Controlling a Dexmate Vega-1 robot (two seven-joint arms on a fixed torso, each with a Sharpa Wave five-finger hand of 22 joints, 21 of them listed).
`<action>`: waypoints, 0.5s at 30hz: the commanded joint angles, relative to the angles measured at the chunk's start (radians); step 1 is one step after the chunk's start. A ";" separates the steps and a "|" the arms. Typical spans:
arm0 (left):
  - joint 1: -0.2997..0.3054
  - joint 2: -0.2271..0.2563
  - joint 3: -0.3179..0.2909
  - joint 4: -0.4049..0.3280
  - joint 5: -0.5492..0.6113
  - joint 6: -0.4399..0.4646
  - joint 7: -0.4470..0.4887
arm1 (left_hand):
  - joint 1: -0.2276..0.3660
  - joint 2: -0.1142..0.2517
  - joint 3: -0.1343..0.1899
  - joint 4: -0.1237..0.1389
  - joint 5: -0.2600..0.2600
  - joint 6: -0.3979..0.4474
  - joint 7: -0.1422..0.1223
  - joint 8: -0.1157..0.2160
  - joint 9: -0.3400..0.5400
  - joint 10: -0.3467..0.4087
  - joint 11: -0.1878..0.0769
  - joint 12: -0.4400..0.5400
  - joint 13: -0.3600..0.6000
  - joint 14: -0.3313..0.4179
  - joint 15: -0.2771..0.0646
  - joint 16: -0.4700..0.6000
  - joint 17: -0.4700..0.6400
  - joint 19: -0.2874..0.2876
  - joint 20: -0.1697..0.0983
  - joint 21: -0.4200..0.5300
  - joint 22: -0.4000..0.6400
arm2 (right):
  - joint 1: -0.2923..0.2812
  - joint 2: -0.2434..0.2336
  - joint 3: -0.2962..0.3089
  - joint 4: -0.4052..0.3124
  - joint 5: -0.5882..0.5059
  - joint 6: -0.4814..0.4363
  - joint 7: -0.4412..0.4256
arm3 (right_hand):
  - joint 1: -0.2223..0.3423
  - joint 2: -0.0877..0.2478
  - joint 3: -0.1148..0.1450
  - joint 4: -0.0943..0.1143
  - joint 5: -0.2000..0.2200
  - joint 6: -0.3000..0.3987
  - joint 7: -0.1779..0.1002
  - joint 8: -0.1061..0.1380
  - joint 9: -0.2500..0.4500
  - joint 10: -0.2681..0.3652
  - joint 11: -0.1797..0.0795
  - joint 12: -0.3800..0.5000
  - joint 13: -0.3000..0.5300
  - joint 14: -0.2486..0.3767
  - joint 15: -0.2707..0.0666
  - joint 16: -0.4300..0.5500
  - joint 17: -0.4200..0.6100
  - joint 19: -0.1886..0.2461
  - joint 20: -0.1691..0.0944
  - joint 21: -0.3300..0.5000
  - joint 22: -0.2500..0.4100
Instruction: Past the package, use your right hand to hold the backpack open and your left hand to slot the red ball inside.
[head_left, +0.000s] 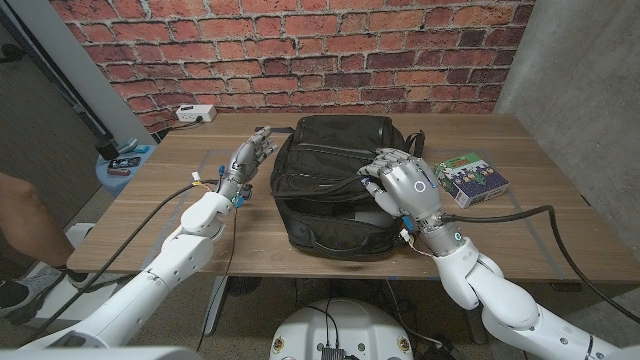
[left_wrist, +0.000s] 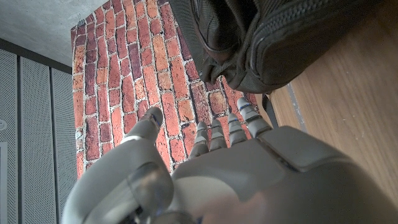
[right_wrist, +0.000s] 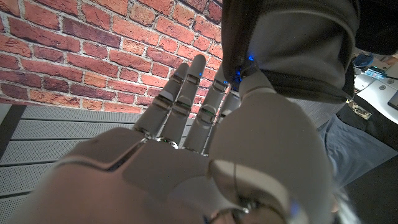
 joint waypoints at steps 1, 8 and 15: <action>0.043 0.063 -0.020 -0.091 0.016 0.051 0.033 | 0.021 -0.001 0.007 -0.013 0.014 0.027 0.003 0.013 0.005 0.017 0.004 0.009 0.003 0.012 0.000 0.006 0.004 0.013 -0.003 0.005 0.005 | 0.027 -0.004 0.027 0.009 0.065 0.042 0.020 | 0.015 -0.004 -0.006 0.001 0.007 0.015 -0.005 0.006 0.004 0.007 -0.014 0.007 0.009 0.013 -0.146 -0.004 0.006 -0.004 -0.130 0.002 0.004; 0.089 0.118 -0.046 -0.163 0.016 0.084 0.045 | 0.031 0.000 0.009 -0.019 0.019 0.041 0.009 0.013 0.006 0.024 0.007 0.007 0.004 0.020 0.001 0.004 0.004 0.015 -0.001 0.004 0.005 | 0.044 -0.002 0.035 0.010 0.084 0.061 0.036 | 0.025 -0.004 -0.013 0.002 0.011 0.014 -0.011 0.003 0.003 0.006 -0.021 0.012 0.020 0.021 -0.146 -0.003 0.012 -0.015 -0.133 -0.001 0.005; 0.137 0.179 -0.072 -0.226 0.002 0.122 0.033 | 0.035 -0.002 0.008 -0.021 0.021 0.046 0.006 0.012 0.006 0.025 0.005 0.005 0.004 0.020 -0.001 0.002 0.004 0.016 -0.003 0.003 0.006 | 0.068 0.003 0.039 0.014 0.103 0.083 0.061 | 0.032 -0.002 -0.019 0.004 0.014 0.014 -0.013 0.001 0.003 0.012 -0.026 0.018 0.030 0.026 -0.147 -0.002 0.019 -0.022 -0.132 -0.001 0.005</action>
